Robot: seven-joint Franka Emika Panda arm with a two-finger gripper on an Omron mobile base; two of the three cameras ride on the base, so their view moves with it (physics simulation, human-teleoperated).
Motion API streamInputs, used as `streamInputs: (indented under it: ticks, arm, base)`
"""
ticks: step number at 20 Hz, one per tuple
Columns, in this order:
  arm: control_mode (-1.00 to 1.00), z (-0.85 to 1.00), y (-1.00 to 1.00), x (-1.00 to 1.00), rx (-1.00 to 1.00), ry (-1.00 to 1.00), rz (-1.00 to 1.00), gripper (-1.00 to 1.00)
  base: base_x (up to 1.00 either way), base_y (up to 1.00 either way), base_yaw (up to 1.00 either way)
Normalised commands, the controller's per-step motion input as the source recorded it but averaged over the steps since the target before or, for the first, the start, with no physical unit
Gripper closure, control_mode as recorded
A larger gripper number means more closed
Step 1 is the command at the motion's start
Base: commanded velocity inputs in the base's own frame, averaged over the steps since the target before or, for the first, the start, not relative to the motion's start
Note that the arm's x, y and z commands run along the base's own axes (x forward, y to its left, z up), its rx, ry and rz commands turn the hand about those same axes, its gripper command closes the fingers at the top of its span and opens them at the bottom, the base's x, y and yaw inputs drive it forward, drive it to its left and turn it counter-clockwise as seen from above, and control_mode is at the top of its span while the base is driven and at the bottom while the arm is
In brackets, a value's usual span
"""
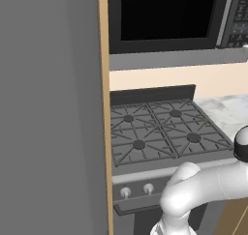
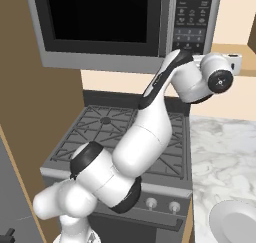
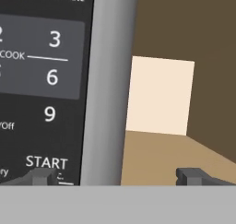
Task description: Pick the sweet potato from the counter and place it in the microwave. Then turn on the microwave.
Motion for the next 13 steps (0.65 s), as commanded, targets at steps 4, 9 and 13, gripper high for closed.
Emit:
streamInputs:
  ticks: [4,9,13]
  arm:
    - [-1.0,0.0,0.0,0.34,0.0,0.0,-0.03,-1.0]
    - [-1.0,0.0,0.0,0.27,0.0,0.01,-0.04,-1.0]
    - [-1.0,0.0,0.0,0.14,0.0,0.01,-0.01,-1.0]
  base:
    - [0.0,0.0,0.0]
    - [0.0,0.0,0.0]
    - [0.0,0.0,0.0]
